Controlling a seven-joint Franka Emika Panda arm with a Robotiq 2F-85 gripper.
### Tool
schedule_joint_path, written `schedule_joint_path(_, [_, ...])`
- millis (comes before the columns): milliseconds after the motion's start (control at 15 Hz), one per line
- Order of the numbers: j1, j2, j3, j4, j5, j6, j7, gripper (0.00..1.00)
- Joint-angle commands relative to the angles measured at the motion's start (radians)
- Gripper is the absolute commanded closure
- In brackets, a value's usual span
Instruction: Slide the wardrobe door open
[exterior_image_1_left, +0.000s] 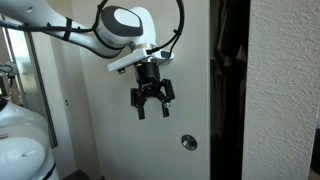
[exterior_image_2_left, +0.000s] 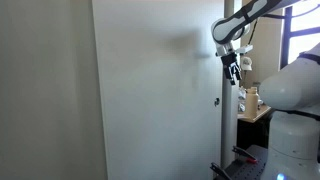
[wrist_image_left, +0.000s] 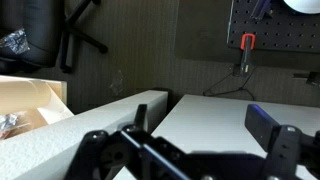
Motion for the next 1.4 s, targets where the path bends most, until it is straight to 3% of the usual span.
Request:
schedule_joint_path(0, [0.021, -0.002, -0.016, 0.002, -0.009, -0.007, 0.010, 0.00])
schedule_joint_path(267, [0.020, 0.004, -0.023, 0.007, -0.005, -0.012, 0.004, 0.00])
schedule_joint_path(1000, [0.021, 0.126, -0.266, 0.126, 0.104, -0.059, -0.262, 0.00])
schedule_joint_path(1333, [0.021, 0.205, -0.350, 0.169, 0.202, -0.019, -0.425, 0.00])
